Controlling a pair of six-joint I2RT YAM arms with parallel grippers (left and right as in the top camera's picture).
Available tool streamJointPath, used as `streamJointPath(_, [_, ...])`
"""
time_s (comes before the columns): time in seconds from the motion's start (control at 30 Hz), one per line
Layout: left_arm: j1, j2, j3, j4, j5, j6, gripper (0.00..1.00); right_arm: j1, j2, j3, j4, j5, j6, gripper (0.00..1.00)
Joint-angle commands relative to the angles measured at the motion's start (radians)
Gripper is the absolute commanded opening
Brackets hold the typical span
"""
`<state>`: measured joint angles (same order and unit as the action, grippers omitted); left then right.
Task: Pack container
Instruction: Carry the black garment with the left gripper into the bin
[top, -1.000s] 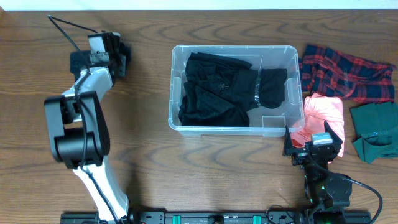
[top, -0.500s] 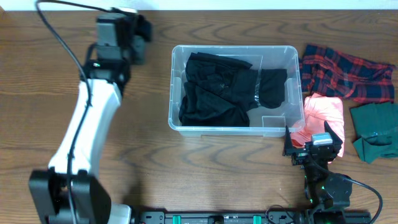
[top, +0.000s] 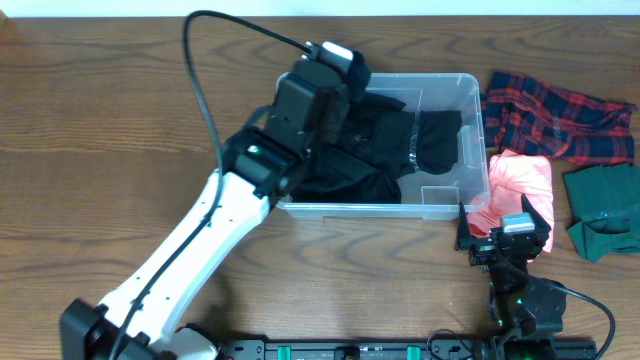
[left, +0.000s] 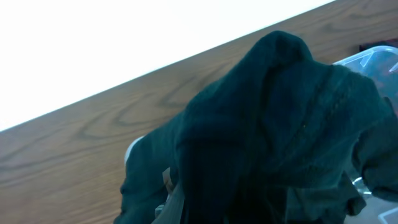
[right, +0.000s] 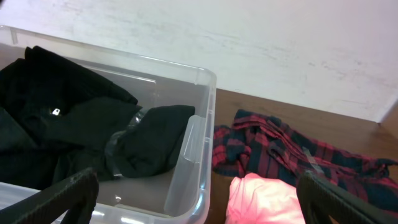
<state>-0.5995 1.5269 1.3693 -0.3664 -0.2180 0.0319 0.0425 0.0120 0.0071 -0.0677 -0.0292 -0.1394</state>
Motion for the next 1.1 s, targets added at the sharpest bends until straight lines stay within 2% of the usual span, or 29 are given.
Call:
streamJointPath(0.0, [-0.002, 0.057, 0.009, 0.024, -0.045, -0.061, 0.06, -0.010, -0.004, -0.002, -0.004, -0.001, -0.008, 0.99])
streamJointPath(0.53, [-0.032, 0.242, 0.009, 0.084, -0.045, -0.060, 0.06, -0.010, -0.004, -0.002, -0.004, 0.000, -0.008, 0.99])
streamJointPath(0.6, [-0.032, 0.253, 0.009, 0.084, -0.045, -0.060, 0.08, -0.010, -0.004, -0.002, -0.004, -0.001, -0.008, 0.99])
streamJointPath(0.73, [-0.032, 0.266, 0.009, 0.084, -0.043, -0.076, 0.16, -0.010, -0.004, -0.002, -0.004, 0.000, -0.008, 0.99])
streamJointPath(0.8, [-0.032, 0.266, 0.009, 0.084, -0.022, -0.089, 0.27, -0.010, -0.004, -0.002, -0.004, 0.000, -0.008, 0.99])
streamJointPath(0.87, [-0.032, 0.266, 0.009, 0.084, 0.003, -0.090, 0.48, -0.010, -0.004, -0.002, -0.004, 0.000, -0.008, 0.99])
streamJointPath(0.97, [-0.032, 0.266, 0.009, 0.085, 0.021, -0.090, 0.69, -0.010, -0.004, -0.002, -0.004, 0.000, -0.008, 0.99])
streamJointPath(1.07, [-0.032, 0.265, 0.010, 0.089, 0.027, -0.090, 0.79, -0.010, -0.004, -0.002, -0.004, -0.001, -0.008, 0.99])
